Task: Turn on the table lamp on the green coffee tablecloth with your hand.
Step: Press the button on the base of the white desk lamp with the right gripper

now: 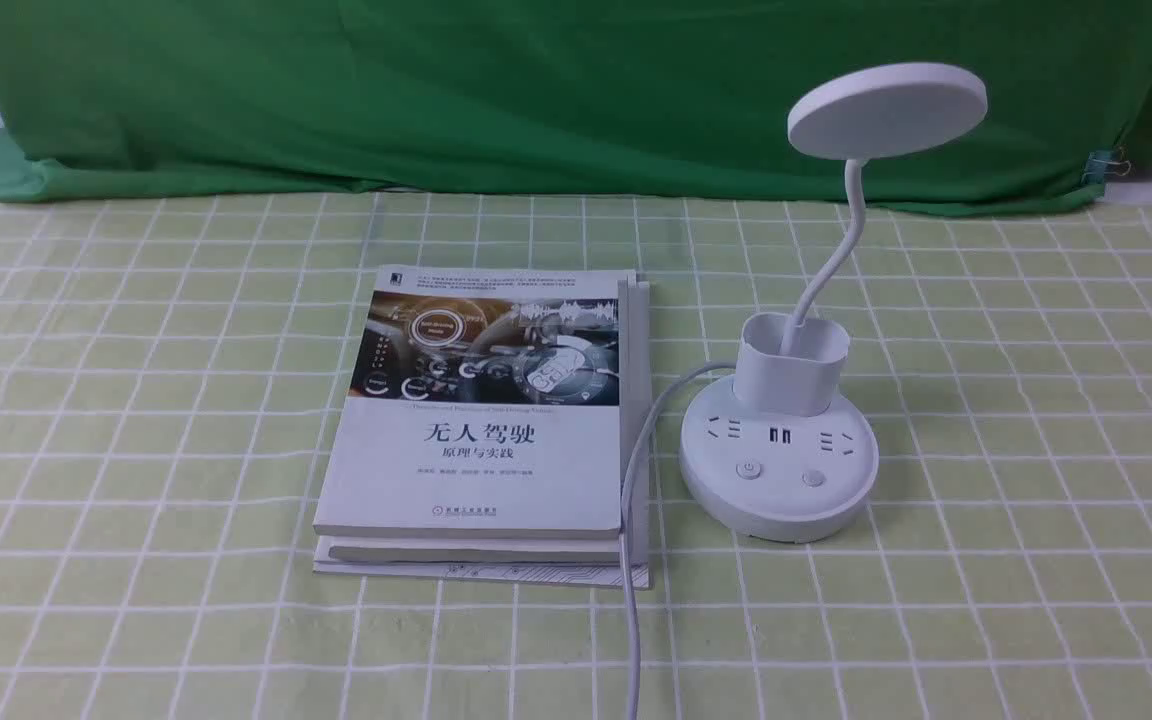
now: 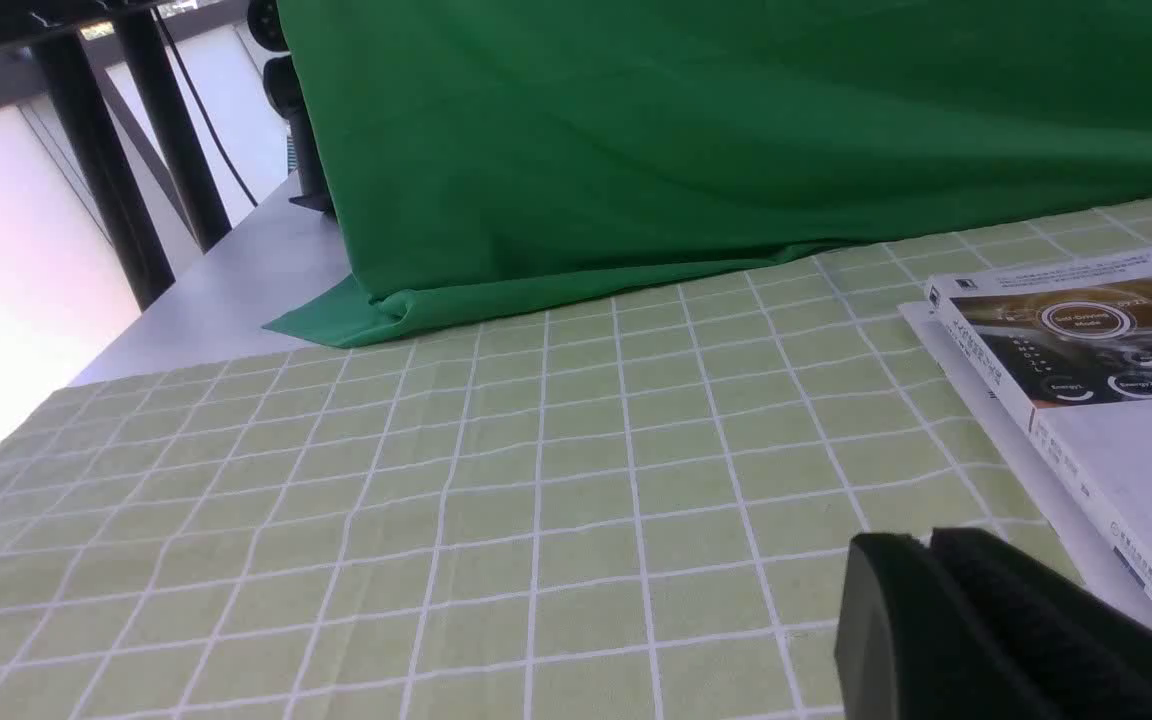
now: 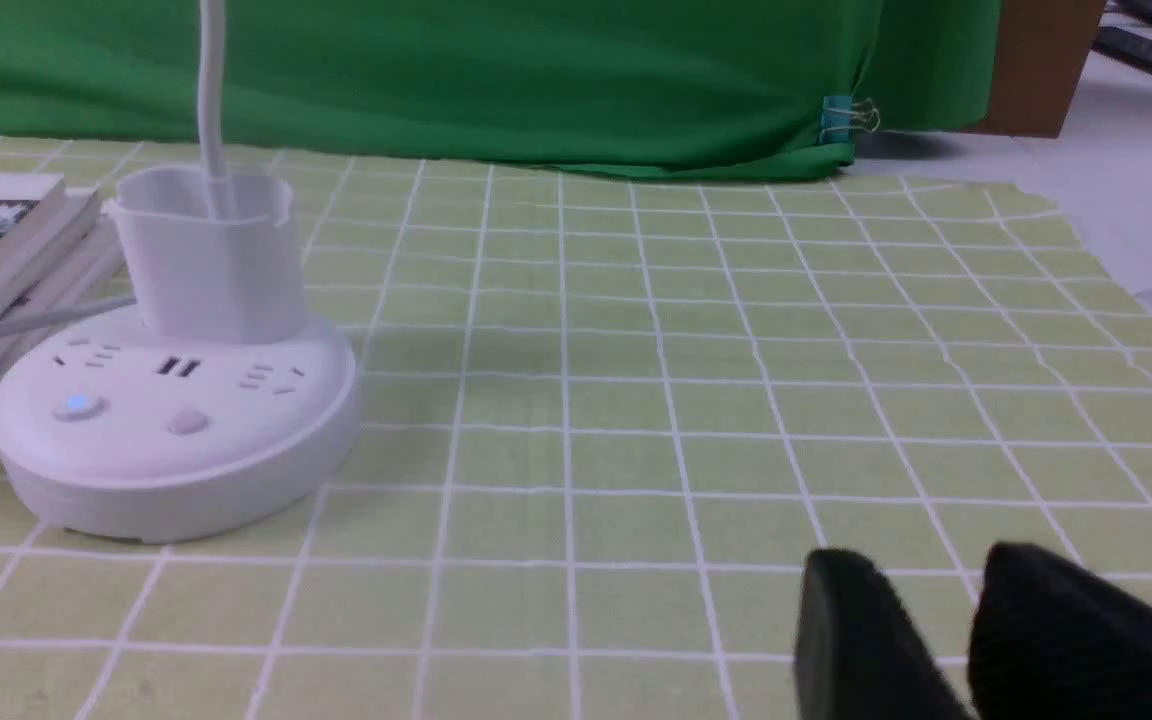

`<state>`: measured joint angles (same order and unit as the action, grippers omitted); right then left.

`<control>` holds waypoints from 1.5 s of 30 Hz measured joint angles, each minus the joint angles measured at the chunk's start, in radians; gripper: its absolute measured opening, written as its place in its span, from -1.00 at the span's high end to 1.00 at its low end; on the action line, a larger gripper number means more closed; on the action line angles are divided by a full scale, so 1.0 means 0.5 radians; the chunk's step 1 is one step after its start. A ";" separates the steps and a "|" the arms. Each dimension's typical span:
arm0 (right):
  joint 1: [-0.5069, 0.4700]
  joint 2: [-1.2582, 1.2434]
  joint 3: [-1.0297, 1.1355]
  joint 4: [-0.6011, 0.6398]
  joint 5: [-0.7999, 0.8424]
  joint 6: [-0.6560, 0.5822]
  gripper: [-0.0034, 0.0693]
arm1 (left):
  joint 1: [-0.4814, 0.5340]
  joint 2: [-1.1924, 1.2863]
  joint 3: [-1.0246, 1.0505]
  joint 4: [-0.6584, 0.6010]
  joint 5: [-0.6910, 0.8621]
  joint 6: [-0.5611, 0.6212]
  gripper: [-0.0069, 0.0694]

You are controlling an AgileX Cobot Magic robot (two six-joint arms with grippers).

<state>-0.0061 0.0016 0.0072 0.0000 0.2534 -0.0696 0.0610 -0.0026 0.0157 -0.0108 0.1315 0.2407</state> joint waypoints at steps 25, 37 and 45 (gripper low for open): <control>0.000 0.000 0.000 0.000 0.000 0.000 0.23 | 0.000 0.000 0.000 0.000 0.000 0.000 0.77; 0.000 0.000 0.000 0.000 0.000 0.000 0.23 | 0.000 0.000 0.000 0.000 0.000 0.000 0.77; 0.000 0.000 0.000 0.247 -0.251 0.540 0.23 | 0.000 0.000 0.000 0.000 0.000 0.000 0.77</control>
<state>-0.0061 0.0016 0.0072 0.1236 0.1279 0.2004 0.0610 -0.0026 0.0157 -0.0108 0.1315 0.2407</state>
